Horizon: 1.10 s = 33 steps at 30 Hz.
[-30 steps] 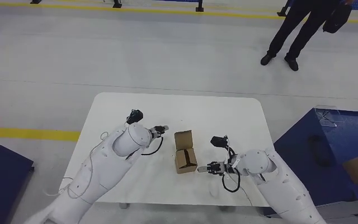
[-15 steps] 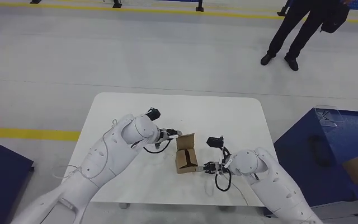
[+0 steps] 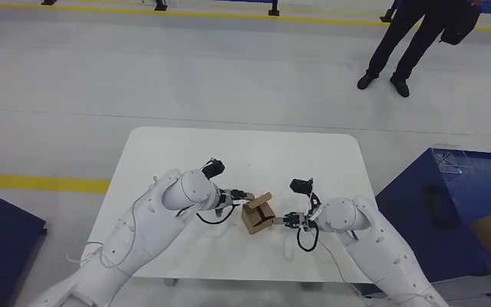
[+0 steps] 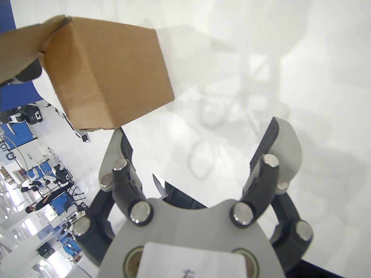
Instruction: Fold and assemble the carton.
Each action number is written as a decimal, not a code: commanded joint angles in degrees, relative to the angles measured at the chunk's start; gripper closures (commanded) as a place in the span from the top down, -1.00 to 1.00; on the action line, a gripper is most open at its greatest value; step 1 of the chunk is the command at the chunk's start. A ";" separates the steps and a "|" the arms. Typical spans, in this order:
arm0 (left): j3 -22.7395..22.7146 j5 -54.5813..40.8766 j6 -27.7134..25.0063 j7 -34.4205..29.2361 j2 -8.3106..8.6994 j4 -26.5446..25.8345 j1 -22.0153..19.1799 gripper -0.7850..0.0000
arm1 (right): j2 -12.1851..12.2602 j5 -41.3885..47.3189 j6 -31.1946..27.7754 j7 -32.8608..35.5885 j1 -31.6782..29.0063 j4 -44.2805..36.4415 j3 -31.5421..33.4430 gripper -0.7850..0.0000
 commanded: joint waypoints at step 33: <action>2.63 4.36 3.61 -0.25 -1.82 -1.36 0.80 1.00 | 0.75 3.66 -8.03 -10.24 -6.07 -5.93 5.37 1.00</action>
